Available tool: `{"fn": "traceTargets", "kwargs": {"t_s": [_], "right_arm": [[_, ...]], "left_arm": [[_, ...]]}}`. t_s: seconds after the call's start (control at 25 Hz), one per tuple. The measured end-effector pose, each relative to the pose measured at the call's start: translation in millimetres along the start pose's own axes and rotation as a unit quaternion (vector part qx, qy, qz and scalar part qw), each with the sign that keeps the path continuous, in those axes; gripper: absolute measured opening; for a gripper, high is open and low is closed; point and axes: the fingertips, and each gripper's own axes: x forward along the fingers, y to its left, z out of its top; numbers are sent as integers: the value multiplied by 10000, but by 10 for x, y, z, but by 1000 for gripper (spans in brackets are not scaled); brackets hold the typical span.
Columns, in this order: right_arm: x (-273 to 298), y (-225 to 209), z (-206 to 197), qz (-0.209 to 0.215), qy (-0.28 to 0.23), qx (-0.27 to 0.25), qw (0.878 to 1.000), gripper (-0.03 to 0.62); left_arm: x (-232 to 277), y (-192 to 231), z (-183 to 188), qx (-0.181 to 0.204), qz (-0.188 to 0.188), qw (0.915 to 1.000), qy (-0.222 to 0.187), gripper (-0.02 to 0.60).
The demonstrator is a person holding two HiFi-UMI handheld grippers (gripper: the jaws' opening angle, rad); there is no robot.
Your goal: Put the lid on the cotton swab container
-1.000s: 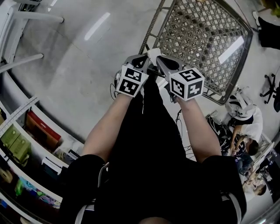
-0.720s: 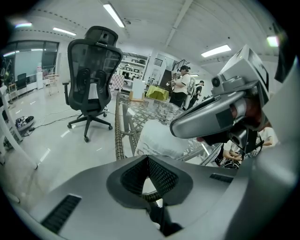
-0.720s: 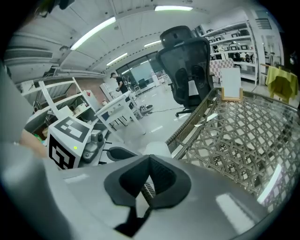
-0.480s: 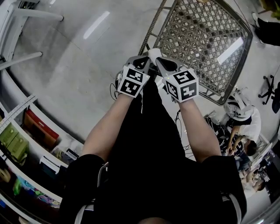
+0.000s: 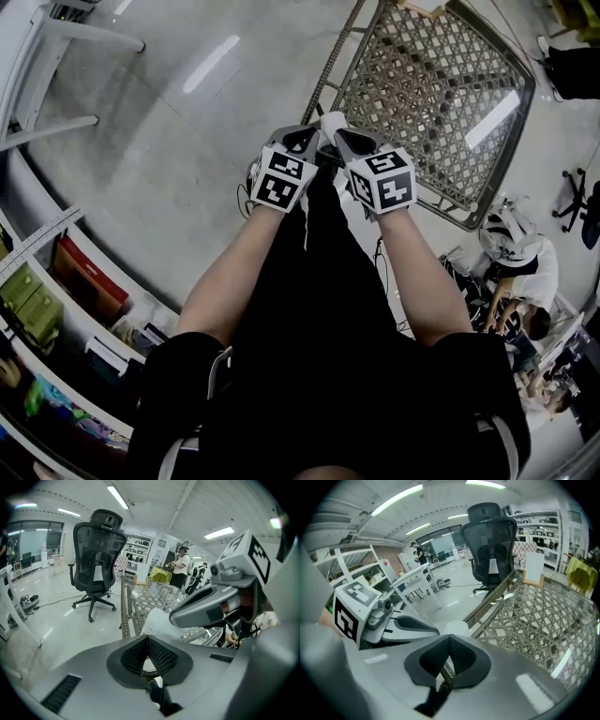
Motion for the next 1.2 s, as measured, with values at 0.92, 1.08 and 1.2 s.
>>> {"fn": "traceTargets", "kwargs": {"t_s": [0.92, 1.08, 1.2], "right_arm": [[-504, 121, 310, -60, -955, 785, 9923, 9], [-846, 90, 483, -187, -1418, 978, 9849, 9], [-1162, 69, 674, -272, -1839, 1001, 9775, 9]], "left_arm": [[-914, -21, 624, 237, 254, 9976, -600, 6], [-1093, -22, 738, 368, 273, 9953, -856, 6], [-1271, -33, 804, 455, 300, 9938, -969, 6]]}}
